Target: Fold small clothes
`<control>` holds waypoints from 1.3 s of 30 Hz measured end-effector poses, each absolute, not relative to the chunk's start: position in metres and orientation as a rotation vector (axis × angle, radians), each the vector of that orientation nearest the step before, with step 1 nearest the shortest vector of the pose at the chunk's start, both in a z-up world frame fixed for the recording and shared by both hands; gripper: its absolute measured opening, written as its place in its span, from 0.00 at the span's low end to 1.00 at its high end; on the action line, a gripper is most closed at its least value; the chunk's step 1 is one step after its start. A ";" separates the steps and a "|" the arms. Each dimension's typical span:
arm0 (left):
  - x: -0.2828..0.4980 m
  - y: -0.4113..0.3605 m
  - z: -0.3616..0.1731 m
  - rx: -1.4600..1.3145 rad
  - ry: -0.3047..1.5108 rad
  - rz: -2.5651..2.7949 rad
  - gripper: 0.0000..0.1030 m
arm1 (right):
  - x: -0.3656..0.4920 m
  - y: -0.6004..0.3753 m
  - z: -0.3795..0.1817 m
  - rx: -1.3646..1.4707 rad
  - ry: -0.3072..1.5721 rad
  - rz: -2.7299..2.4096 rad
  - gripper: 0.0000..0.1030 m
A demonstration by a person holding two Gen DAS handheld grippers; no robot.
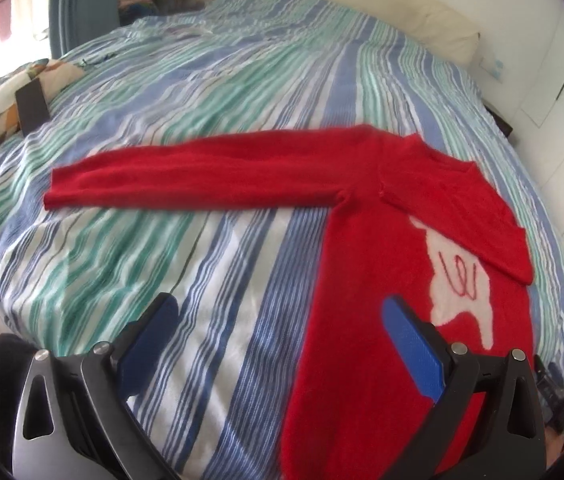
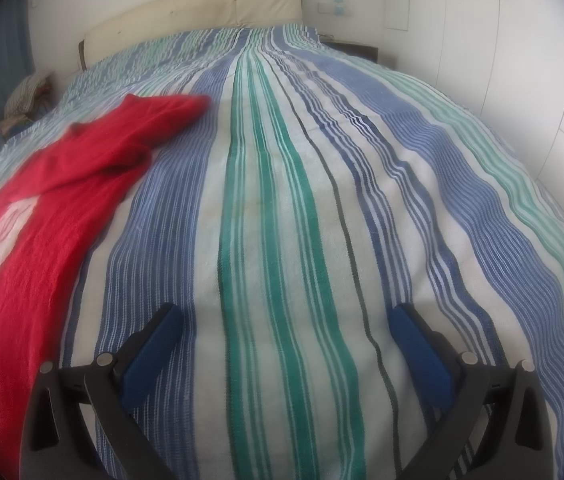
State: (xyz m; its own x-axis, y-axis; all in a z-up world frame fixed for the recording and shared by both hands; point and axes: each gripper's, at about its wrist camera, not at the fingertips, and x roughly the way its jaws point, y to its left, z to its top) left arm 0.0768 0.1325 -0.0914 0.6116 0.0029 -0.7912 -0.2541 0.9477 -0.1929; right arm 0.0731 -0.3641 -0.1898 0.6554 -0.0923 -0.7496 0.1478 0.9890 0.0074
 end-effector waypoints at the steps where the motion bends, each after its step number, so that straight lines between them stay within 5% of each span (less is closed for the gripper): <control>1: 0.080 0.137 -0.076 -0.310 0.898 0.131 0.99 | 0.073 -0.364 -0.189 0.070 0.846 -0.136 1.00; 9: 0.086 0.204 -0.003 -0.129 1.025 0.195 0.99 | 0.074 -0.364 -0.189 0.069 0.846 -0.138 1.00; 18: 0.102 0.382 -0.095 -0.569 1.072 0.245 0.99 | 0.074 -0.365 -0.189 0.068 0.845 -0.137 1.00; 24: 0.142 0.412 -0.153 -0.665 1.141 0.267 0.98 | 0.074 -0.365 -0.189 0.067 0.844 -0.138 1.00; 26: 0.149 0.410 -0.167 -0.688 1.154 0.285 0.91 | 0.074 -0.365 -0.188 0.067 0.844 -0.138 1.00; 29: 0.156 0.392 -0.169 -0.650 1.169 0.249 0.54 | 0.076 -0.366 -0.189 0.066 0.844 -0.138 1.00; 30: 0.160 0.386 -0.168 -0.611 1.180 0.238 0.22 | 0.076 -0.366 -0.188 0.066 0.844 -0.138 1.00; 31: 0.163 0.380 -0.166 -0.578 1.198 0.233 0.07 | 0.076 -0.366 -0.189 0.065 0.844 -0.138 1.00; 39: 0.204 0.272 -0.032 -0.304 1.023 0.019 0.06 | 0.077 -0.366 -0.189 0.062 0.844 -0.142 1.00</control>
State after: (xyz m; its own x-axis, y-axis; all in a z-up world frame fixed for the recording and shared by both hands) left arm 0.2041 0.2717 -0.0318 0.5248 -0.1255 -0.8419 -0.1565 0.9580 -0.2404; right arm 0.0770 -0.3662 -0.1890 0.6555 -0.1004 -0.7485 0.1496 0.9887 -0.0017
